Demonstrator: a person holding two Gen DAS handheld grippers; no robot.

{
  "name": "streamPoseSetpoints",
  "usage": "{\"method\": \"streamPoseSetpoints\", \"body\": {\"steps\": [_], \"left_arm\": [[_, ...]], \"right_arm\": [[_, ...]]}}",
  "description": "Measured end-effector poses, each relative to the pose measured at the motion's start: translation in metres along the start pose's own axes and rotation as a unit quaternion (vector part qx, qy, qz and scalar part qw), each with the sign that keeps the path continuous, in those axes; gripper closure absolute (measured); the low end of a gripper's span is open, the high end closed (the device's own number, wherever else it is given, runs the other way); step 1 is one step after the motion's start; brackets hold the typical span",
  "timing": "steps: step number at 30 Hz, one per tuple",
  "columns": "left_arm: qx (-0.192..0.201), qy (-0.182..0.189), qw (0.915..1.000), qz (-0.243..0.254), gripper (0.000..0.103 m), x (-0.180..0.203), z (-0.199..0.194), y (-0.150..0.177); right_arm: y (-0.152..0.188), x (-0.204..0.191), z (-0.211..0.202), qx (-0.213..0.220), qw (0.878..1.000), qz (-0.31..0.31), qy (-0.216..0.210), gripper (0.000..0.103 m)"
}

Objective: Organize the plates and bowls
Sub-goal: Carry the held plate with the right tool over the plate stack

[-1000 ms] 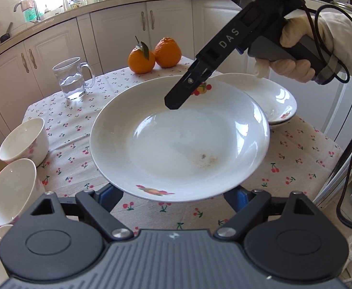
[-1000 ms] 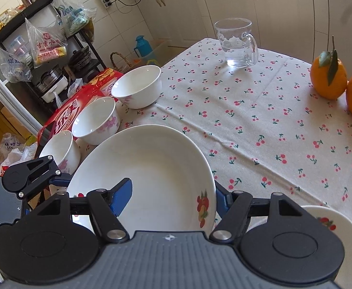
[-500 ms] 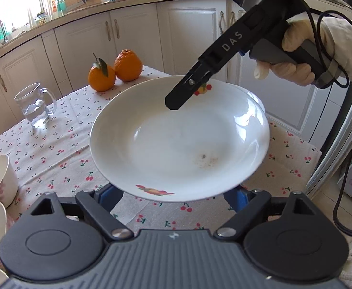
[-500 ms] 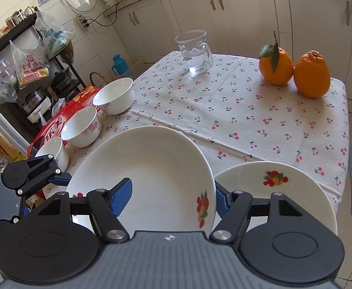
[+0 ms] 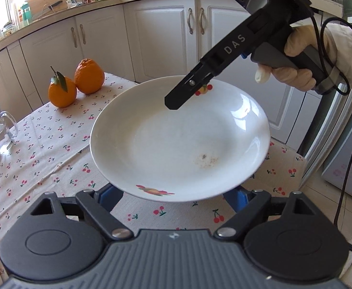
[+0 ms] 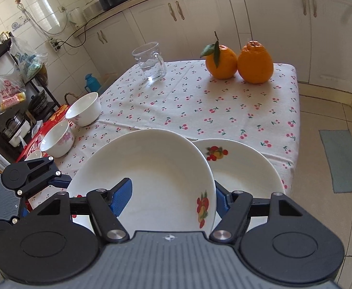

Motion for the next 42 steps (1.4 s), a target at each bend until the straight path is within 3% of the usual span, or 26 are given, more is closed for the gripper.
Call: {"method": "streamPoseSetpoints", "body": {"steps": [15, 42], "left_arm": [[-0.016, 0.015, 0.9998, 0.001, 0.014, -0.001, 0.027, -0.009], [-0.032, 0.015, 0.9993, 0.009, 0.014, -0.004, 0.035, -0.014]], "right_arm": [[0.007, 0.035, 0.005, 0.009, 0.999, 0.035, 0.003, 0.028], [0.022, 0.051, 0.004, 0.001, 0.998, 0.054, 0.012, 0.028]]}}
Point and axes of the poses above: each gripper's, at about its wrist camera, not at the fingertips, and z roughly the way its jaws point, x to its right, y to its underside, the point moved 9 cm from there along z, roughly the way its jaws point, and after that the axes turned 5 degrees about y, right-handed, at the moved point
